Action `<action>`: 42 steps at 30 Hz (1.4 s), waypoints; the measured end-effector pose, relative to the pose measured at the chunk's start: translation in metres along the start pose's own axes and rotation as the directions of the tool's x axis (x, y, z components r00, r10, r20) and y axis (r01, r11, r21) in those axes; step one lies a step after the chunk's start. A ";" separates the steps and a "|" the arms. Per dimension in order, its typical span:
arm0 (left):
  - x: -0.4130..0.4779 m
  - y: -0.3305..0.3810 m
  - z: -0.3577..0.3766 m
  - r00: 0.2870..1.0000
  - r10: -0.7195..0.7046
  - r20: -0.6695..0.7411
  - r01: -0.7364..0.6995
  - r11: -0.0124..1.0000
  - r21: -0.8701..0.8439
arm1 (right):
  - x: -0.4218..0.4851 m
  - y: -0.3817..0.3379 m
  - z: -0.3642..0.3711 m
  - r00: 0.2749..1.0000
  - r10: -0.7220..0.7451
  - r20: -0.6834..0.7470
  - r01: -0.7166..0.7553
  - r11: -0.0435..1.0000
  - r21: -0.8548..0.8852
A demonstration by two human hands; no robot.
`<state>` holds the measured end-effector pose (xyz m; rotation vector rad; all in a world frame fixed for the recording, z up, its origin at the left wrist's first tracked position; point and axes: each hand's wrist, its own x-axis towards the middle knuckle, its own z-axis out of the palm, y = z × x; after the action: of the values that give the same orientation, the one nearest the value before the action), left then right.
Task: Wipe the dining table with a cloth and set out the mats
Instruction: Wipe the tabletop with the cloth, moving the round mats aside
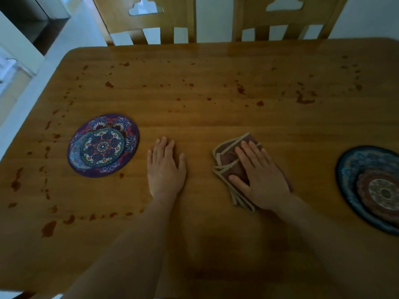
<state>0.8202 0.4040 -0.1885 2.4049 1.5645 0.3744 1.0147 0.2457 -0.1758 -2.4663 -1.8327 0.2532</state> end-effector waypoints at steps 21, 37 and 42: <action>-0.032 0.019 -0.026 0.982 0.109 0.153 -0.086 0.985 -0.151 | -0.098 -0.094 0.022 0.987 0.161 0.028 -0.161 0.987 -0.004; -0.123 0.002 -0.021 0.949 0.265 0.172 -0.188 0.911 -0.367 | -0.036 -0.118 0.009 0.950 0.282 -0.137 -0.123 0.738 0.663; -0.095 -0.019 -0.011 0.881 0.422 0.216 -0.441 0.897 0.045 | -0.022 -0.120 0.011 0.929 0.293 -0.226 -0.147 0.852 0.502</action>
<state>0.7631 0.3250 -0.1920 2.7582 0.9700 0.1298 0.8938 0.2596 -0.1671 -2.2104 -1.1867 0.2875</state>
